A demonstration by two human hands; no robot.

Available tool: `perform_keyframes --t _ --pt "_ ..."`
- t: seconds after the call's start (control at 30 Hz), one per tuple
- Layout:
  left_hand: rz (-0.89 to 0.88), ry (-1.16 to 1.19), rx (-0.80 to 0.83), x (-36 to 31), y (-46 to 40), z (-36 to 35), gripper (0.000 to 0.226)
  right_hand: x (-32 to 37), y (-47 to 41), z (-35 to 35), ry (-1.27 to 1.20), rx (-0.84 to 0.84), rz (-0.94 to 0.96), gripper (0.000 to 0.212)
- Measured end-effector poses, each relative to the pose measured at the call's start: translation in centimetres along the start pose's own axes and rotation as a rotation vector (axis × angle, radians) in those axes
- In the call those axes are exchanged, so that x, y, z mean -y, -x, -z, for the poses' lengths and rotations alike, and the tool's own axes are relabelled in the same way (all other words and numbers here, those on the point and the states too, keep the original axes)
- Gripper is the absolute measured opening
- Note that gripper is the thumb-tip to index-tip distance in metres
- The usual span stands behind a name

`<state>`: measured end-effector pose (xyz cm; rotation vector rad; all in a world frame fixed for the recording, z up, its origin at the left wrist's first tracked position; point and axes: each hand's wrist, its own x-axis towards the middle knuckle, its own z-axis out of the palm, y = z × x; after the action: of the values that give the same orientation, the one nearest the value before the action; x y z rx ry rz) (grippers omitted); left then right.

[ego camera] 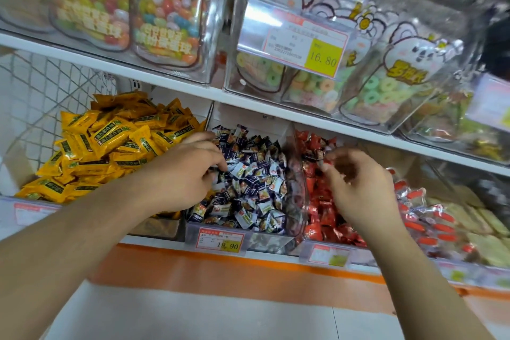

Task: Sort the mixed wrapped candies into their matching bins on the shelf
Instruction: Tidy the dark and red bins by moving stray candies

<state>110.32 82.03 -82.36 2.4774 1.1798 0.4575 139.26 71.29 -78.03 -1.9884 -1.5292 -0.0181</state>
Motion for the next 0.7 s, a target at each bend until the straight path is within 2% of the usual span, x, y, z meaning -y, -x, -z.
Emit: perform_keyframes --t 0.07,0.13,0.3,0.43,0.53,0.7 --pt "-0.018 -0.013 -0.017 -0.4 0.2 0.2 0.027 -0.9 -0.1 0.6 0.126 0.051 -0.006 0.03" --pt "-0.037 -0.026 -0.049 -0.7 0.5 0.6 0.027 -0.8 0.1 0.8 0.145 0.102 -0.016 0.036" --pt "0.027 0.007 -0.07 -1.0 1.5 1.6 0.033 2.7 0.9 -0.6 -0.026 0.07 0.106 0.028" --pt "0.038 -0.015 -0.097 -1.0 2.6 2.1 0.038 6.4 1.6 -4.3 -0.194 0.354 0.184 0.027" --pt "0.057 -0.044 -0.094 -1.0 3.4 2.2 0.045 8.3 1.5 -7.9 -0.178 0.537 0.248 0.031" --pt "0.088 -0.019 -0.064 -0.5 3.8 2.5 0.051 9.4 1.0 -12.1 -0.219 0.626 0.225 0.036"
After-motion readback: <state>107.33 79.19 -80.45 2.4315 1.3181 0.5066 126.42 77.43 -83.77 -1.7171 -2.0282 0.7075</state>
